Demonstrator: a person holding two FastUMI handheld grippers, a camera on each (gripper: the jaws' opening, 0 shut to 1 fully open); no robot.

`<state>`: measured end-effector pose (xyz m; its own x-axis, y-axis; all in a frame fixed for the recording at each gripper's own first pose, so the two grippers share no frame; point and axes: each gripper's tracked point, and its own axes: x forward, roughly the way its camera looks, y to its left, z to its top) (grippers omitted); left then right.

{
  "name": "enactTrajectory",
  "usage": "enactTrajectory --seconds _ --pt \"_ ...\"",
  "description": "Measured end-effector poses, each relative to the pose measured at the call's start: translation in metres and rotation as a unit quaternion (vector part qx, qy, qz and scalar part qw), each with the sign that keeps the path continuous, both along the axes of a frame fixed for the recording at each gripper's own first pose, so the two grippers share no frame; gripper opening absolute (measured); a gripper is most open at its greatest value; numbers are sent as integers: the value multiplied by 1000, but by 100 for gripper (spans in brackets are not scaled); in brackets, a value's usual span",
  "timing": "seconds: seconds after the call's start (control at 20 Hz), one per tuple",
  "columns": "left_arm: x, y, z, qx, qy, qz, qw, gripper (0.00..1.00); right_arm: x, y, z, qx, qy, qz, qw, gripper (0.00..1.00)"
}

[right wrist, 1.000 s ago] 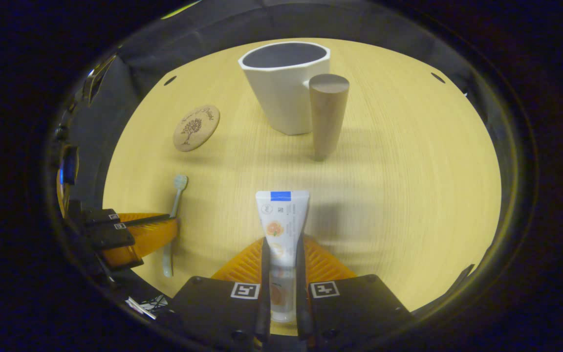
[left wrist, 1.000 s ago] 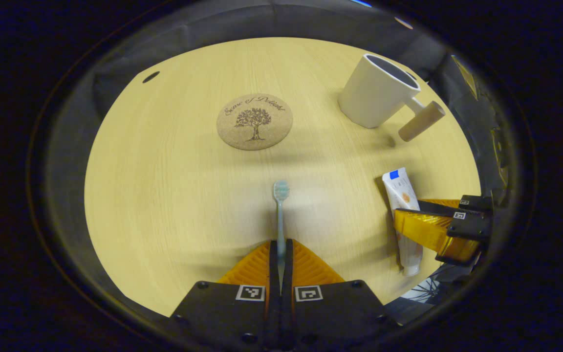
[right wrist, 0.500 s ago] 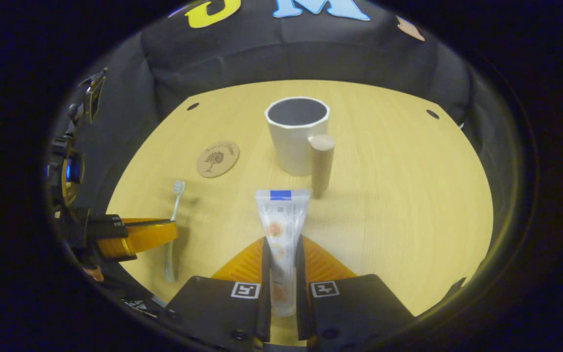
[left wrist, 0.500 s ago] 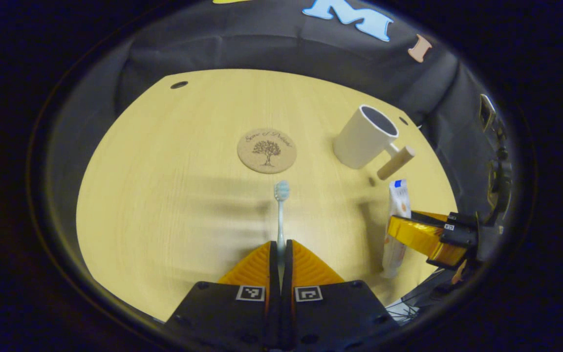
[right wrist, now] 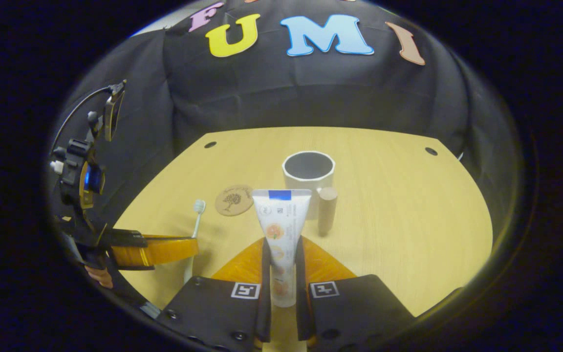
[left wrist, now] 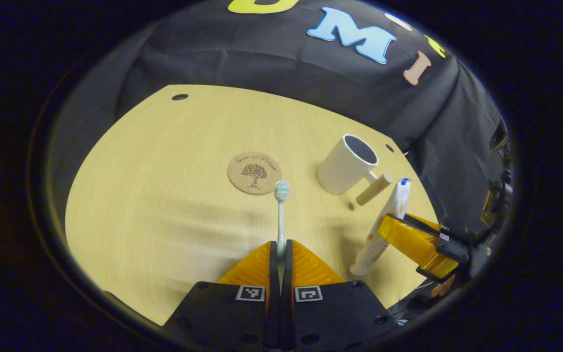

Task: Put the toothbrush and toothpaste on the desktop into the cup, then pick up the cup and place it on the coaster on the desktop.

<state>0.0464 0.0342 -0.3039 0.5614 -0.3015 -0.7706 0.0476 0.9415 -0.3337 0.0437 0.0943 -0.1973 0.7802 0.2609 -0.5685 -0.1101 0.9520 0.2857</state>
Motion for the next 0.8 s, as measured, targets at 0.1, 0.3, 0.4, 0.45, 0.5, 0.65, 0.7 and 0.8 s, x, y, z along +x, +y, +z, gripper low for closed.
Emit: enactTrajectory --seconds 0.1,0.3,0.4,0.45,0.5,0.65,0.7,0.8 --pt "8 -3 10 -3 -22 1 1000 8 2 -4 5 0 -10 -3 1000 24" --pt "26 -15 36 -14 -67 -1 998 8 9 -4 29 6 -35 -9 999 24" --pt "37 -21 56 -19 -99 -2 995 8 15 -4 47 9 -54 -12 998 24" --pt "42 -24 66 -22 -114 -4 993 8 19 -6 57 10 -65 -14 998 24" --pt "46 -27 73 -22 -124 -8 992 8 22 -7 67 11 -75 -16 997 24" --pt "61 -36 94 -30 -158 -12 987 8 31 -11 92 14 -102 -26 994 24" --pt "66 -39 102 -34 -168 -12 985 8 34 -12 97 15 -111 -31 993 24" --pt "77 -46 117 -43 -195 -14 980 8 41 -16 108 19 -130 -41 990 23"
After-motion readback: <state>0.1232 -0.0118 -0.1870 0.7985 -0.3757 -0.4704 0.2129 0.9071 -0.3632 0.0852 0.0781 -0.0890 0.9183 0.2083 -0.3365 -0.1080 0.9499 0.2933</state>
